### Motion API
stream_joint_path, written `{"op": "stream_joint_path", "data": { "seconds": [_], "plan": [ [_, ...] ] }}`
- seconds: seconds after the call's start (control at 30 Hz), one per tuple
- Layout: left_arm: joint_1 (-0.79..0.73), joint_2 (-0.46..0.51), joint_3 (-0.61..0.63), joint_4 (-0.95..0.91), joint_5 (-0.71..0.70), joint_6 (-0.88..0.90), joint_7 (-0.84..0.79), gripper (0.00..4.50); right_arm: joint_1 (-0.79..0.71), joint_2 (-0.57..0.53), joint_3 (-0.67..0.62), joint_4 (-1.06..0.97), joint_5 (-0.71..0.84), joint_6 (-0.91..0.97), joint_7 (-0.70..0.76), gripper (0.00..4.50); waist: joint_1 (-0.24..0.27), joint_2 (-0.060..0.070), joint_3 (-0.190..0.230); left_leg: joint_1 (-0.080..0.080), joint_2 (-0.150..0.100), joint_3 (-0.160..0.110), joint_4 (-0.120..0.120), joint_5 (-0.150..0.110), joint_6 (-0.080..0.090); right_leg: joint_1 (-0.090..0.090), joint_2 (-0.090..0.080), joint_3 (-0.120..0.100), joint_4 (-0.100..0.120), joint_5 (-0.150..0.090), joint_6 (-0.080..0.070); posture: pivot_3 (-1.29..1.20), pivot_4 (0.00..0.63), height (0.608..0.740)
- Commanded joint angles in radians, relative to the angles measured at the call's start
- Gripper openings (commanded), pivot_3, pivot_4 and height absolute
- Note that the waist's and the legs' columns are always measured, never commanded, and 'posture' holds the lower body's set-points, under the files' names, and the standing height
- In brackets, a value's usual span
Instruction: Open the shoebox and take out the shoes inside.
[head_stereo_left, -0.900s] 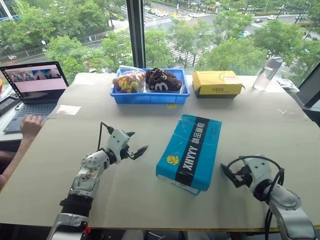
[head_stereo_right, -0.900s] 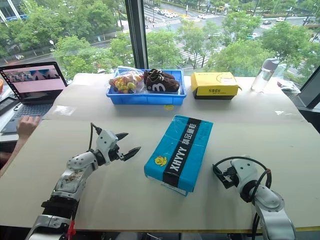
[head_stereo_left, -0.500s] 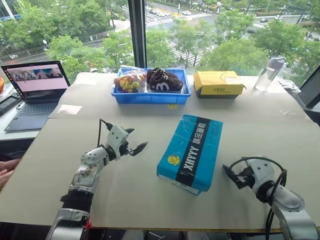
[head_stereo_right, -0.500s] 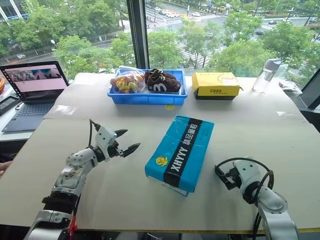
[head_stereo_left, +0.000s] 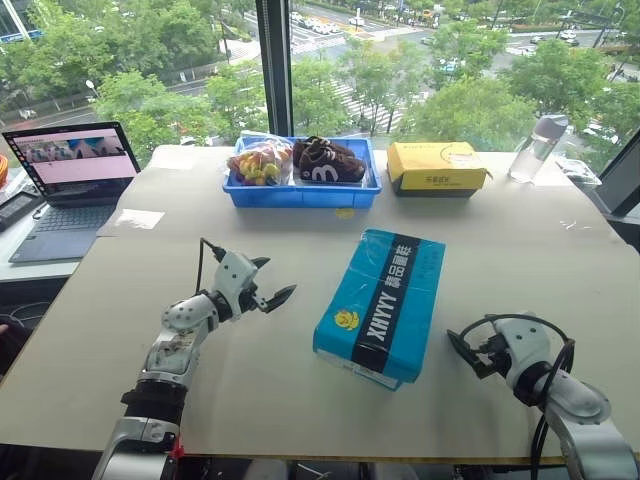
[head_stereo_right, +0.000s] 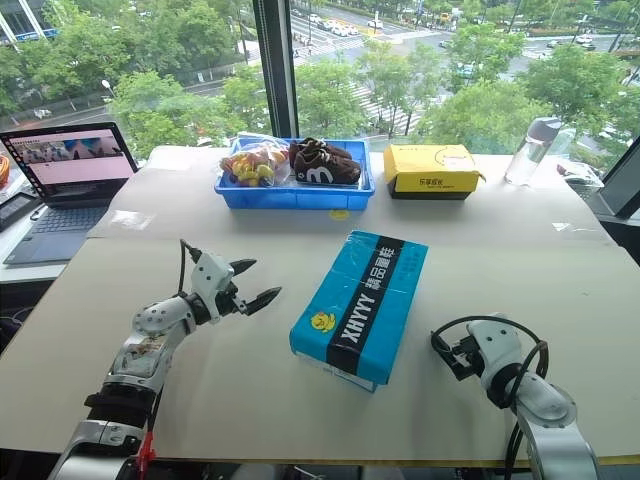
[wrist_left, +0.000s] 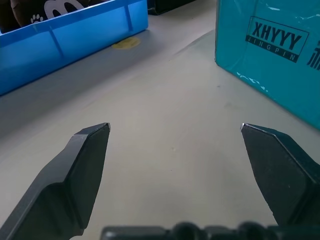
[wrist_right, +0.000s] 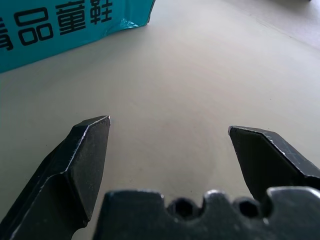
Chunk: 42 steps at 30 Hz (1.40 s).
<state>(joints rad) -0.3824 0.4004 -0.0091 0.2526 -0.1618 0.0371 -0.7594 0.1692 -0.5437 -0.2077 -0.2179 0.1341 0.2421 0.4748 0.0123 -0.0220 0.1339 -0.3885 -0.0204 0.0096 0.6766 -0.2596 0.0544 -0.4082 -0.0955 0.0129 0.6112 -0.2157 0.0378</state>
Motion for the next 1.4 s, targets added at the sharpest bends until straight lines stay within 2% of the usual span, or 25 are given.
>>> {"op": "stream_joint_path", "data": {
  "seconds": [0.03,0.8,1.4],
  "plan": [
    [-0.004,0.005,0.02,-0.029,-0.038,-0.023,-0.025,4.5,0.001,-0.017,-0.024,-0.019,-0.006,-0.008,-0.001,4.48,0.0,0.0,0.0,0.0,0.0,0.0,0.0,0.0,0.0,0.0,0.0,0.0,0.0,0.0,0.0,0.0,0.15,0.74],
    [-0.017,0.006,0.03,-0.008,-0.053,-0.045,-0.044,4.5,0.002,-0.028,-0.036,-0.022,-0.006,-0.011,0.002,4.48,0.0,0.0,0.0,0.0,0.0,0.0,0.0,0.0,0.0,0.0,0.0,0.0,0.0,0.0,0.0,0.0,0.15,0.74],
    [-0.031,0.043,0.018,0.043,-0.037,-0.088,-0.095,4.5,0.017,-0.069,-0.075,-0.04,0.003,-0.002,0.024,4.48,0.0,0.0,0.0,0.0,0.0,0.0,0.0,0.0,0.0,0.0,0.001,0.0,0.0,0.0,0.0,0.0,0.15,0.74]
  ]
}}
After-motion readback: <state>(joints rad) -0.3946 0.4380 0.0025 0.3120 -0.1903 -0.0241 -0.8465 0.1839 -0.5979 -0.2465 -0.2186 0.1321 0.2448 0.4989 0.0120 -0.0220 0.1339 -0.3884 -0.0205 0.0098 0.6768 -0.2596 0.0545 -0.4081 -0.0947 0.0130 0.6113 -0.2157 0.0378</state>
